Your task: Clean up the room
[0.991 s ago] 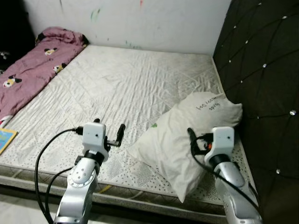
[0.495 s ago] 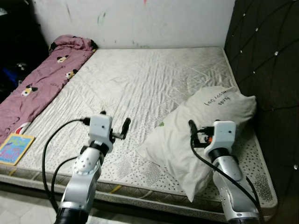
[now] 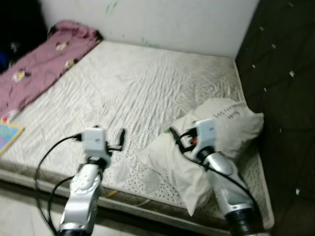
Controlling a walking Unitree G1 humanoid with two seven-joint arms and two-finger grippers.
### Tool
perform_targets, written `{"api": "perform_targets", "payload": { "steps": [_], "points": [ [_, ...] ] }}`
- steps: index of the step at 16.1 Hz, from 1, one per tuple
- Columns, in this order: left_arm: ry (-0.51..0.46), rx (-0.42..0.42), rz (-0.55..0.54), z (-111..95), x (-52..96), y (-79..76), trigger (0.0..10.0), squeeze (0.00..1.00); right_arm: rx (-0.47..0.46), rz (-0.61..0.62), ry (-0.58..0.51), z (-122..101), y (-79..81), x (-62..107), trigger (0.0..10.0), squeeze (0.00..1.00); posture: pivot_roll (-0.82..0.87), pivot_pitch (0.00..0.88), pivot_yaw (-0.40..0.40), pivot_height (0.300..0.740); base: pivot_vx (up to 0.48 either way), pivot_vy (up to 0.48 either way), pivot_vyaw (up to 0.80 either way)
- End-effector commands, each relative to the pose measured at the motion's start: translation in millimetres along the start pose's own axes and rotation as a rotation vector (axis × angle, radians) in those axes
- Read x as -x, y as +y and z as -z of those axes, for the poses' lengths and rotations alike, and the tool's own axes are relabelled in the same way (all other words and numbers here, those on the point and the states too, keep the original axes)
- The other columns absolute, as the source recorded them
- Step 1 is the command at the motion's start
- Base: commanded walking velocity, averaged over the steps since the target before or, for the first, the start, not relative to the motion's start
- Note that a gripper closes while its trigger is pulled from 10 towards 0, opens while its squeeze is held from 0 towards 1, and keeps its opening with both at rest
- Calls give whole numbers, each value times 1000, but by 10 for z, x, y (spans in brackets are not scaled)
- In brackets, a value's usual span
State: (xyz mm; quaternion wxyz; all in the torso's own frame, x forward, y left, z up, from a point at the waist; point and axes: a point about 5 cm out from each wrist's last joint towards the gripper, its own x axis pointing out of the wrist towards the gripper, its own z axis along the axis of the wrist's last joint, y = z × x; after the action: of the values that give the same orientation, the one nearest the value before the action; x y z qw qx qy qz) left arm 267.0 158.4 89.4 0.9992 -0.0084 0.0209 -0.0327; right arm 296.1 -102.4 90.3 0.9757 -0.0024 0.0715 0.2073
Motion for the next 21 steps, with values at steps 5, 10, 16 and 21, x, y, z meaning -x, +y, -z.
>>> {"api": "perform_targets", "payload": {
  "steps": [5,10,16,21],
  "points": [
    [-33,-18,19,-131,-89,3,10000,0,-49,14,-28,-68,92,-2,10000,0,47,0,28,740,0,0,0],
    [-14,15,36,-211,-144,-69,10000,0,-32,158,-49,-54,-106,122,10000,0,17,0,61,740,0,0,0],
    [3,8,61,-151,-79,-52,10000,0,-45,464,-126,-107,-348,408,10000,0,-28,0,82,740,0,0,-533],
    [25,28,122,-115,-124,-172,10000,0,-71,458,-152,-136,-299,484,10000,0,-77,0,127,740,0,0,-740]
  ]
}}
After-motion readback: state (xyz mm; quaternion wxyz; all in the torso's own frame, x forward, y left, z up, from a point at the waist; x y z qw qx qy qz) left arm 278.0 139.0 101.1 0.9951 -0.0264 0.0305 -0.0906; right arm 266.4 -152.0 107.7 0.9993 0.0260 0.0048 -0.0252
